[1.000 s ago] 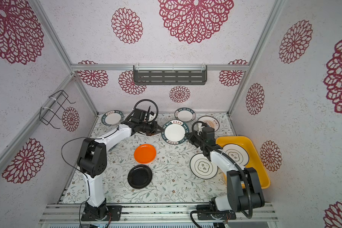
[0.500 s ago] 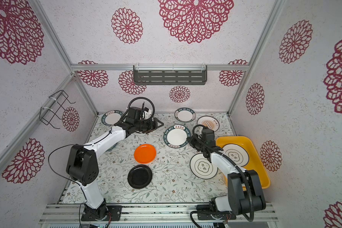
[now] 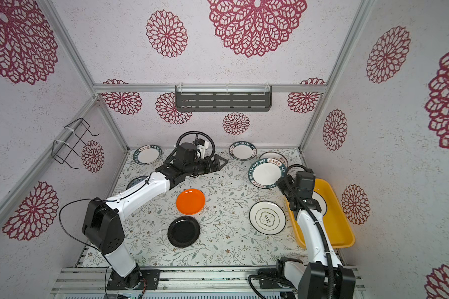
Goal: Place the plates into the plastic bin on the countertop
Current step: 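Carry the green-rimmed plate into the yellow bin with the right gripper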
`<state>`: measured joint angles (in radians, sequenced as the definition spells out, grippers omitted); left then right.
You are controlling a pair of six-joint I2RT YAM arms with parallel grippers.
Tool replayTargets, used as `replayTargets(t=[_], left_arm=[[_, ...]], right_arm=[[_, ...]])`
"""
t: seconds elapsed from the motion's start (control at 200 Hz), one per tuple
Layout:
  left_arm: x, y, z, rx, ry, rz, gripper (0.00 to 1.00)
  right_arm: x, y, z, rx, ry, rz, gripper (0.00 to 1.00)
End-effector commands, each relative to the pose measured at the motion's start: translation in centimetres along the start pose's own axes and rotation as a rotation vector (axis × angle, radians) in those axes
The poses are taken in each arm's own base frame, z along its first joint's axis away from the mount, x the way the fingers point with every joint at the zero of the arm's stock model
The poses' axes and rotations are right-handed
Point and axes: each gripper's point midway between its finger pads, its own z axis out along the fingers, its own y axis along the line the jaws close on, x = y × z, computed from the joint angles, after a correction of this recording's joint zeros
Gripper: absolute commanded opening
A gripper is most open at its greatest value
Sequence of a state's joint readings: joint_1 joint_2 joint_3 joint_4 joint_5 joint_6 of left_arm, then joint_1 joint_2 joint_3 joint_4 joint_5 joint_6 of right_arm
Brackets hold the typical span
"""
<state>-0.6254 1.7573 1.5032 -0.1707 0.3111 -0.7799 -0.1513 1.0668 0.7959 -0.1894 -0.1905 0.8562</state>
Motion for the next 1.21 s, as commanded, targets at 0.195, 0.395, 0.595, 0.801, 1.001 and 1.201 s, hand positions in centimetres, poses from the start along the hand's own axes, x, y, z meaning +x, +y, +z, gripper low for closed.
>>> replayTargets(t=[0.195, 0.395, 0.595, 0.801, 1.001, 1.201], left_arm=[[-1.9, -3.6, -2.5, 0.071, -0.134, 0.052, 0.97], [-2.9, -4.2, -2.4, 0.096, -0.127, 0.086, 0.97], [-3.2, -3.0, -2.1, 0.050, -0.130, 0.085, 0.97], [-4.8, -1.3, -3.3, -0.020, -0.167, 0.086, 0.97], [-6.3, -0.3, -4.3, -0.068, -0.205, 0.100, 0.97], [-6.6, 0.8, -4.2, -0.105, -0.211, 0.095, 0.97]], right_arm=[[-6.0, -4.7, -5.0, 0.115, -0.200, 0.082, 0.00], [-7.7, -8.5, -6.3, 0.162, -0.246, 0.146, 0.00], [-7.8, -13.0, -6.3, 0.208, -0.262, 0.203, 0.00], [-8.1, -16.0, -5.7, 0.240, -0.280, 0.227, 0.00], [-7.5, -17.7, -4.2, 0.255, -0.257, 0.237, 0.00], [-7.8, -19.1, -3.0, 0.279, -0.251, 0.254, 0.00]])
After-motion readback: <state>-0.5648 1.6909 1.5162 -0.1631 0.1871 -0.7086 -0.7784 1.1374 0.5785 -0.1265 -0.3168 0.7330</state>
